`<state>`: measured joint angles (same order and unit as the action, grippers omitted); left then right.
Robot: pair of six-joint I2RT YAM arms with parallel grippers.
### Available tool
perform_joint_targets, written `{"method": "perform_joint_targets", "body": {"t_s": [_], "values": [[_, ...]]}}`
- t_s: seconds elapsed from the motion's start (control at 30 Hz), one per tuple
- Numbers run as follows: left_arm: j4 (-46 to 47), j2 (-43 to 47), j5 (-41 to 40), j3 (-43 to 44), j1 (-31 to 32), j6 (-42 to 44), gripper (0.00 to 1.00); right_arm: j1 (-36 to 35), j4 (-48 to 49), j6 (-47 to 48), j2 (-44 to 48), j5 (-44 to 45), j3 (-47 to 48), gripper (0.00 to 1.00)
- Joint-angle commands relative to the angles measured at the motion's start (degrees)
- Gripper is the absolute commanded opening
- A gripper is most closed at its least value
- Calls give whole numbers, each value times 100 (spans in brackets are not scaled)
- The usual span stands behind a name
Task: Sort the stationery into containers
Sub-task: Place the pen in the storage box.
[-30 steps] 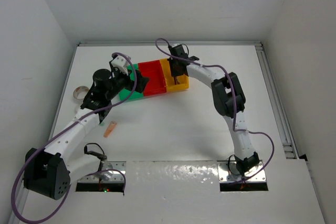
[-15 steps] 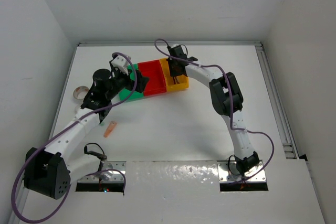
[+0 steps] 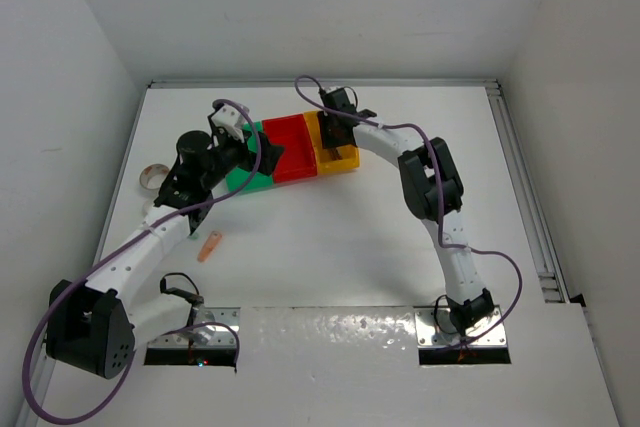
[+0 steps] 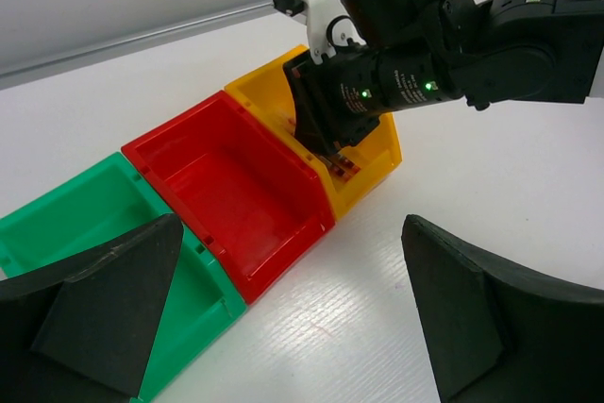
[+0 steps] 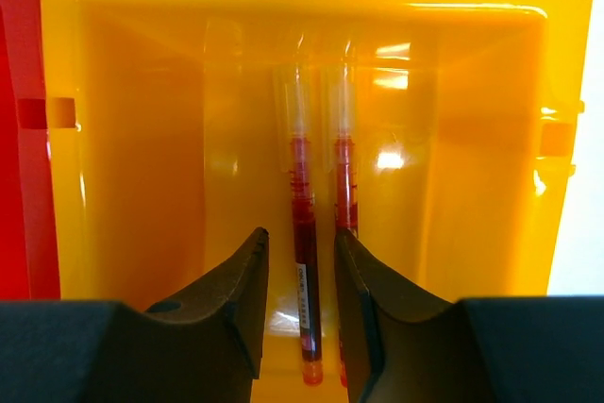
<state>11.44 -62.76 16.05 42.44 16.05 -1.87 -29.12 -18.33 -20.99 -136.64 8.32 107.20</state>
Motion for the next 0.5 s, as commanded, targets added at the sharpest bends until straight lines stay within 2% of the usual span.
{"method": "perform_joint_targets", "body": {"t_s": [0.0,0.1,0.17,0.23,0.27,0.3,0.33,0.37,0.4,0.43,0.47], "values": [[245,10,-6,168,-50,81,100,-14,277,-54,593,-146,-6,34],[34,-8,-172,273,-67,160,100,-23,312,-37,1066,-199,-41,36],[-439,-43,-418,379,-93,520,100,-14,312,60,1332,-199,-76,38],[-948,-104,-1050,616,-137,748,99,-23,295,113,1788,-164,-137,41],[-1717,-148,-1182,713,-199,889,96,-14,295,174,1964,-138,-181,42],[-2072,-183,-1262,914,-251,1116,93,-14,286,209,2279,-137,-303,43],[-2467,-192,-1141,1011,-304,1754,87,-14,268,245,2439,-137,-374,44],[-3263,-193,-1035,1108,-357,2108,78,-14,225,314,2614,-163,-453,44],[-3671,-210,-695,1283,-366,2564,78,-14,216,350,2947,-190,-733,45],[-4667,-254,-622,1389,-357,3430,78,-23,216,368,3124,-173,-901,45],[-5060,-463,-734,1512,-305,3561,81,-23,285,368,3274,-155,-1346,46]]}}
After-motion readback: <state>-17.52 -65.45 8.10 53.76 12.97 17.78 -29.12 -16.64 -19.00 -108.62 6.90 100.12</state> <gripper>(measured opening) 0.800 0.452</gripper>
